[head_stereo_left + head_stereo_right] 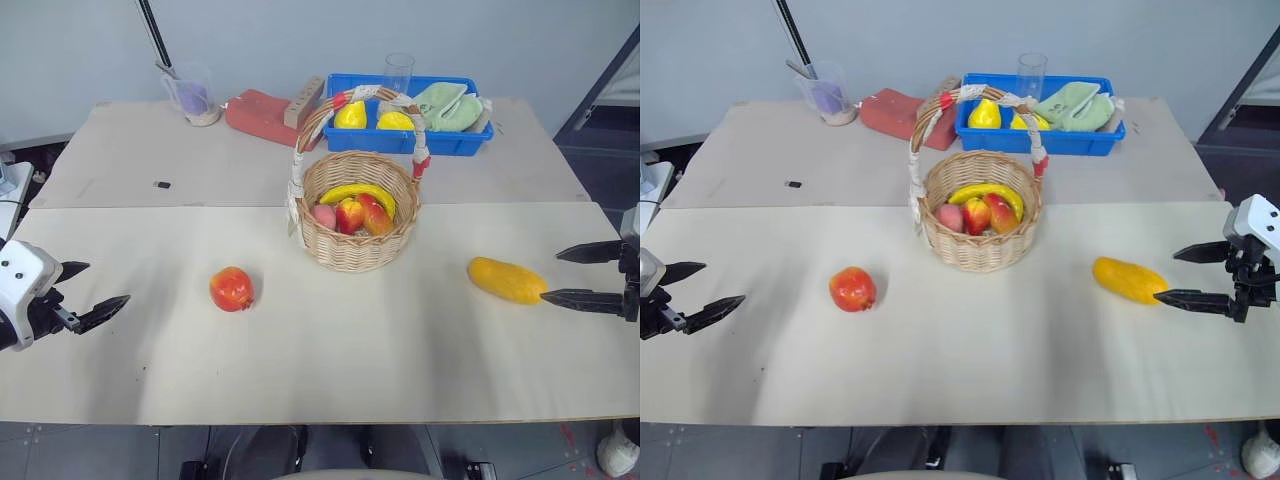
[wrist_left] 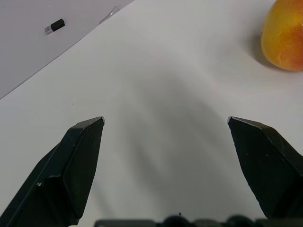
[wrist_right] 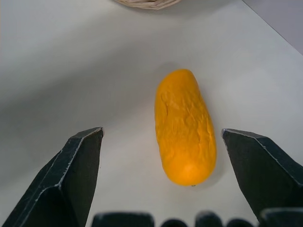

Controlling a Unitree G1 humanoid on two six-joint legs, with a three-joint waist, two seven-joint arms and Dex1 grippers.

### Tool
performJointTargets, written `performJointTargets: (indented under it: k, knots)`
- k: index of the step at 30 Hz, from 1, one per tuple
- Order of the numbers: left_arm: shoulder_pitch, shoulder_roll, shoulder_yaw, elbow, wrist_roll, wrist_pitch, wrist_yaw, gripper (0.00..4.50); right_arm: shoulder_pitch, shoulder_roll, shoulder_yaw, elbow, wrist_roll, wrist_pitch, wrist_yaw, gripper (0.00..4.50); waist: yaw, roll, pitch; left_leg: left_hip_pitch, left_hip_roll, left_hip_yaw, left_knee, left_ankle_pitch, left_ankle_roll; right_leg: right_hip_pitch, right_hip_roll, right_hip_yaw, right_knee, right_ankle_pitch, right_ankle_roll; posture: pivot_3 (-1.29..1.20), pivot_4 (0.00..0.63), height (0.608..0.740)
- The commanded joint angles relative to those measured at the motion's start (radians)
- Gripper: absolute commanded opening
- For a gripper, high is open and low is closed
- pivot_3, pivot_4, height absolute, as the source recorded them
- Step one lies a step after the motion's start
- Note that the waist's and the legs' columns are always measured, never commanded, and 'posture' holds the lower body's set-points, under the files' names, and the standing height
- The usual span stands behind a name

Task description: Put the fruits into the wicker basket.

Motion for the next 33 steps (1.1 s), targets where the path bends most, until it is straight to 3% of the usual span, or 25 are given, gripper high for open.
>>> performJointTargets:
  k: [1,15,20,26,33]
  knots:
    - [-0.013,0.014,0.017,-0.023,-0.008,0.006,0.004,4.50,-0.005,-0.009,-0.046,0.005,0.000,-0.030,0.001,4.43,0.000,0.000,0.000,0.000,0.000,0.000,0.000,0.000,0.000,0.000,0.000,0.000,0.000,0.000,0.000,0.00,0.150,0.740]
    - [-0.072,-0.007,0.037,-0.003,-0.047,-0.019,-0.010,4.50,-0.007,-0.001,-0.040,0.043,0.001,-0.073,0.002,4.43,0.000,0.001,0.000,0.000,0.000,0.001,-0.001,0.000,0.000,0.001,0.001,0.000,-0.005,0.001,0.001,0.00,0.150,0.740]
    - [-0.051,-0.024,0.009,-0.105,-0.109,0.035,-0.033,4.50,-0.037,0.012,-0.026,0.030,0.018,-0.066,0.002,4.43,-0.001,0.001,0.000,0.000,0.001,0.002,-0.001,-0.001,0.001,0.001,0.001,0.001,-0.006,0.002,0.002,0.00,0.150,0.740]
    - [-0.106,-0.116,-0.170,-0.264,-0.156,0.093,0.048,4.50,-0.045,0.053,-0.042,-0.191,0.159,0.085,-0.003,4.43,0.002,0.004,0.001,0.000,0.001,0.002,0.000,-0.001,0.002,0.002,0.000,0.003,-0.006,0.002,0.003,0.00,0.150,0.740]
    - [-0.214,-0.209,-0.368,-0.162,-0.050,0.017,0.133,4.50,-0.084,0.103,-0.007,-0.511,0.333,0.250,-0.083,4.43,0.004,0.004,0.001,0.000,0.002,0.003,0.000,-0.001,0.002,0.003,0.002,0.003,-0.007,0.003,0.002,0.00,0.150,0.740]
